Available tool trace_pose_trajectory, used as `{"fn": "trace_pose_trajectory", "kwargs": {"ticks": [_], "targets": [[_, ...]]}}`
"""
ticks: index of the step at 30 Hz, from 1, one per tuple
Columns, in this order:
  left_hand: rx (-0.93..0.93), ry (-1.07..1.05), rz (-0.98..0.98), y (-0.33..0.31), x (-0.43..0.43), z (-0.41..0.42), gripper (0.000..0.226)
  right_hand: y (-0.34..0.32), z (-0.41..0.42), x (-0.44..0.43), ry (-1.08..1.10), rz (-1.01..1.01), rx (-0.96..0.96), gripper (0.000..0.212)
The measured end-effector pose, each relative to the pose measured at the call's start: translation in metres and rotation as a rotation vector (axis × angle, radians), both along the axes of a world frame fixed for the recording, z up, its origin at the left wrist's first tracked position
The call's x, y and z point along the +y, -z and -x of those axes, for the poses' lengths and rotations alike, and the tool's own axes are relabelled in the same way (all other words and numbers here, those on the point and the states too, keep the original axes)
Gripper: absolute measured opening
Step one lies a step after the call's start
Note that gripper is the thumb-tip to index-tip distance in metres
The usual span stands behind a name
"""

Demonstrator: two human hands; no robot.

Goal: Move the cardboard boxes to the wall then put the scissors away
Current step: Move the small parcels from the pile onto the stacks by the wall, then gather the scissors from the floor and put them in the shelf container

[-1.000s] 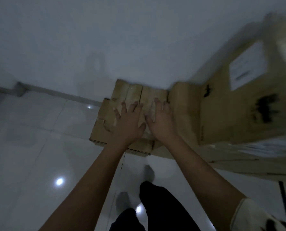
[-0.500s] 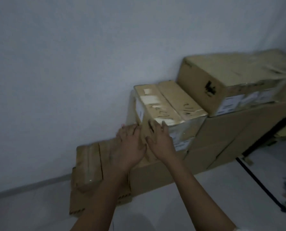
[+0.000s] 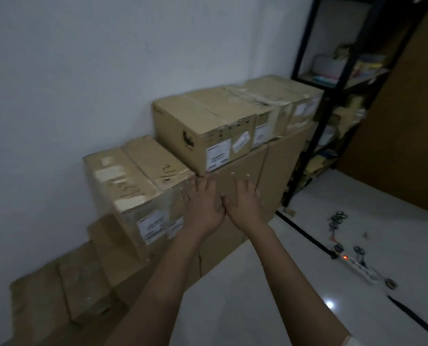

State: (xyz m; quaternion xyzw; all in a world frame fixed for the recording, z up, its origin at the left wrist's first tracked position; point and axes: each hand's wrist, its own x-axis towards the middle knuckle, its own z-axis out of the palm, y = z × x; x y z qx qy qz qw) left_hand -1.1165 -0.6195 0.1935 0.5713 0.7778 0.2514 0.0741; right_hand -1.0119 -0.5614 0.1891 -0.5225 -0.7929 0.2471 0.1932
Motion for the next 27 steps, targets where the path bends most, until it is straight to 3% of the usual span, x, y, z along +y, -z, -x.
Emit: {"fn": "trace_pose_trajectory", "kwargs": {"ticks": [14,27], "targets": [[0.017,0.43,0.063,0.014,0.145,-0.269,0.074,-0.005,-0.297,0.074,0.433,0.007,-0.104,0.064],[0.024,0.727,0.064,0.033,0.272,-0.448,0.067,0.015,-0.466,0.162,0.693,0.046,-0.036,0.063]]}}
